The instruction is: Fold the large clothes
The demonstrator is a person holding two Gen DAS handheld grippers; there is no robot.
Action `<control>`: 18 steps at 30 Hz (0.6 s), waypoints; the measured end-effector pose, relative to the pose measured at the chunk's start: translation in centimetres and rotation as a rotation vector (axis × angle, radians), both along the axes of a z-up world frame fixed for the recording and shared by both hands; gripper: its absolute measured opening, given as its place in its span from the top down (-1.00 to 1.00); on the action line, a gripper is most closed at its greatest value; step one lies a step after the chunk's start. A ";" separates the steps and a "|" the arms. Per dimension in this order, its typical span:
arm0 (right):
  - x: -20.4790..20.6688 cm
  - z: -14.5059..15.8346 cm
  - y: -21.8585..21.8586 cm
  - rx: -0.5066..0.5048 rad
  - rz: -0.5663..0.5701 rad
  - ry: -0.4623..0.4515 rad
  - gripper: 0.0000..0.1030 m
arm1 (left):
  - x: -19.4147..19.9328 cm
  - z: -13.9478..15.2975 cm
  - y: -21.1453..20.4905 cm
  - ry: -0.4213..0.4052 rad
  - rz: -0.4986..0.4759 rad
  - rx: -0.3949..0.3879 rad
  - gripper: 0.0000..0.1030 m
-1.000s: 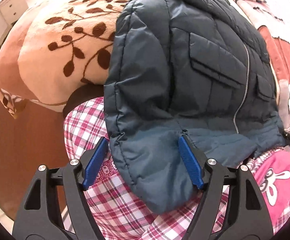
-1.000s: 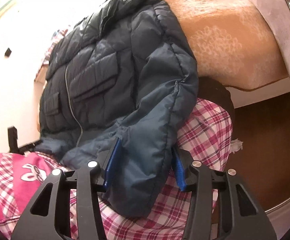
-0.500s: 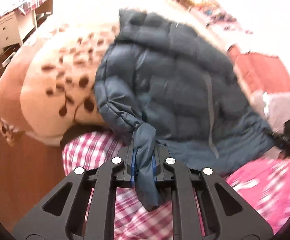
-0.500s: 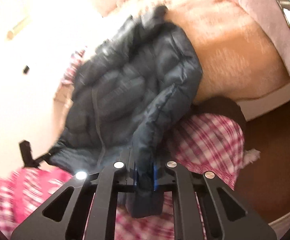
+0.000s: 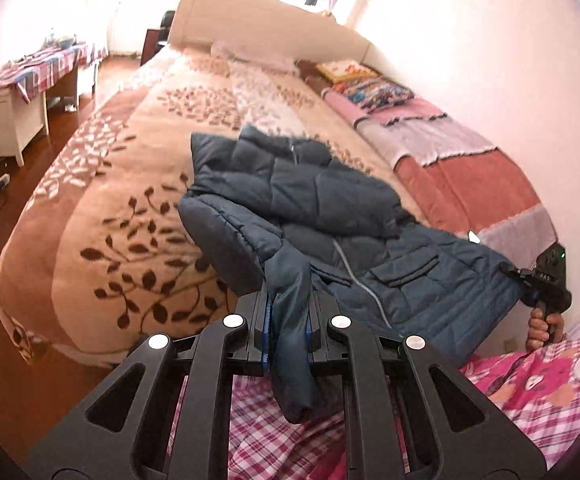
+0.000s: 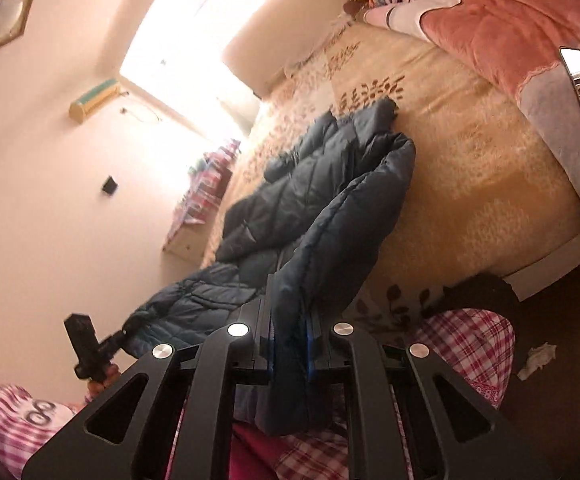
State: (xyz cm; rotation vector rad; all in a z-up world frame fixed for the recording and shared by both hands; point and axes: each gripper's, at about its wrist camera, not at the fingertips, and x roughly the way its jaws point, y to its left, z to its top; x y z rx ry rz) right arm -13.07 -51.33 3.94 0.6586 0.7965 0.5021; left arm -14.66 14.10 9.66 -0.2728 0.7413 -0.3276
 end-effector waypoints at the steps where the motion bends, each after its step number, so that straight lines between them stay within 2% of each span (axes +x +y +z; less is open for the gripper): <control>1: 0.0 0.1 -0.2 0.013 -0.008 -0.002 0.77 | -0.1 0.4 0.3 -0.017 0.007 0.003 0.77; 8: -1.7 -0.7 -1.8 0.021 -0.065 0.044 0.77 | -1.8 -0.3 2.0 -0.006 0.016 -0.036 0.78; 13: -4.3 -0.8 -3.0 0.081 -0.098 0.055 0.77 | -4.2 0.4 2.3 -0.043 -0.009 -0.079 0.78; 18: -3.8 -1.3 -3.3 0.108 -0.113 0.061 0.77 | -3.8 -0.2 2.4 -0.014 -0.006 -0.065 0.78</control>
